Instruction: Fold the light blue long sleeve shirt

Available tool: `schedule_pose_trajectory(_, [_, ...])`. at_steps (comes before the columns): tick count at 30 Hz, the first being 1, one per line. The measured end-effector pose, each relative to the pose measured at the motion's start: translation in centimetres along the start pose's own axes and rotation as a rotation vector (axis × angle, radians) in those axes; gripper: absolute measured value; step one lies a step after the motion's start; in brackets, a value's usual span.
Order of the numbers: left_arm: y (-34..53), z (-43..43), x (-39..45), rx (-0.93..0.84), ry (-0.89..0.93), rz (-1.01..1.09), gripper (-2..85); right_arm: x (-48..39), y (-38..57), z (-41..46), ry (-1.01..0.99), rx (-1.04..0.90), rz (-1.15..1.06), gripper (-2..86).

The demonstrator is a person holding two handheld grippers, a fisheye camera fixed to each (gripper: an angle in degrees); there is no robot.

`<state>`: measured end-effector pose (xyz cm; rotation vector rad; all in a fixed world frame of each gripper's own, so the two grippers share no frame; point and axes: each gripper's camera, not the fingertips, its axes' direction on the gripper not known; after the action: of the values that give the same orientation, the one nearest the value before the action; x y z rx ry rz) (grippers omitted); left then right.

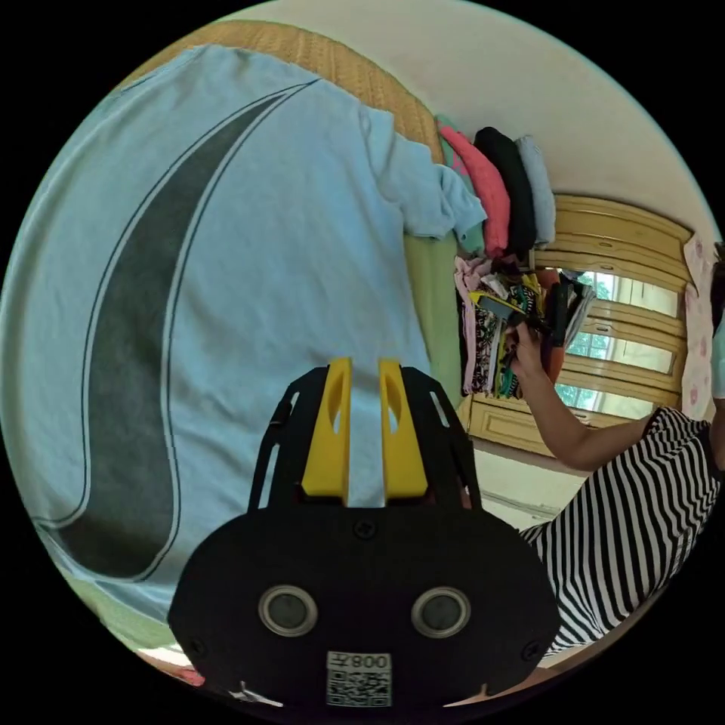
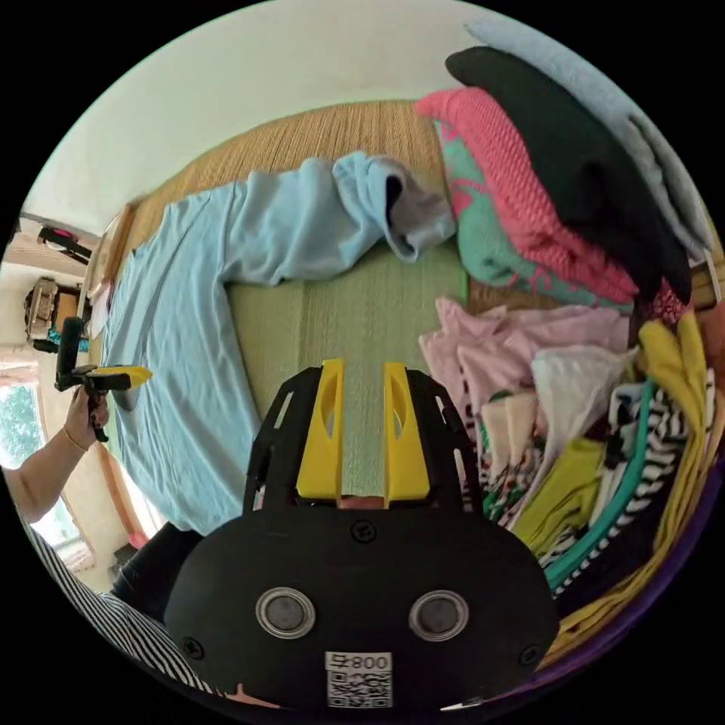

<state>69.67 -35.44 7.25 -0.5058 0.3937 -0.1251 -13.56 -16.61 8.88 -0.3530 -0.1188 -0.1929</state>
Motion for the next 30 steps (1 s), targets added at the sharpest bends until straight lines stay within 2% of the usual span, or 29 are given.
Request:
schedule_pose_trajectory(4, [-5.7, 0.6, 5.8, -0.02, 0.084, 0.157, 7.1, 1.3, -3.3, -0.3, 0.03, 0.111, 0.012, 10.7])
schedule_pose_trajectory(8, [-8.4, 0.2, 8.7, -0.014, 0.163, 0.188, 7.7, 2.8, -4.6, 1.4, 0.035, 0.127, 0.023, 9.0])
schedule_pose_trajectory(12, [-10.7, -1.4, 10.7, 0.025, 0.267, 0.173, 8.8, 4.1, -3.7, 3.2, -0.069, 0.122, 0.007, 2.3])
schedule_pose_trajectory(18, [-13.5, -4.5, 13.0, 0.092, 0.39, 0.144, 12.2, 3.8, -0.1, 3.0, -0.286, 0.175, -0.059, 0.8])
schedule_pose_trajectory(23, [-14.3, -6.7, 13.7, 0.091, 0.463, 0.097, 13.9, 1.6, 2.1, 3.6, -0.376, 0.181, -0.151, 0.7])
schedule_pose_trajectory(30, [-12.4, -9.6, 13.5, 0.052, 0.453, 0.018, 6.6, 1.9, 3.6, 7.2, -0.454, 0.145, -0.18, 2.0])
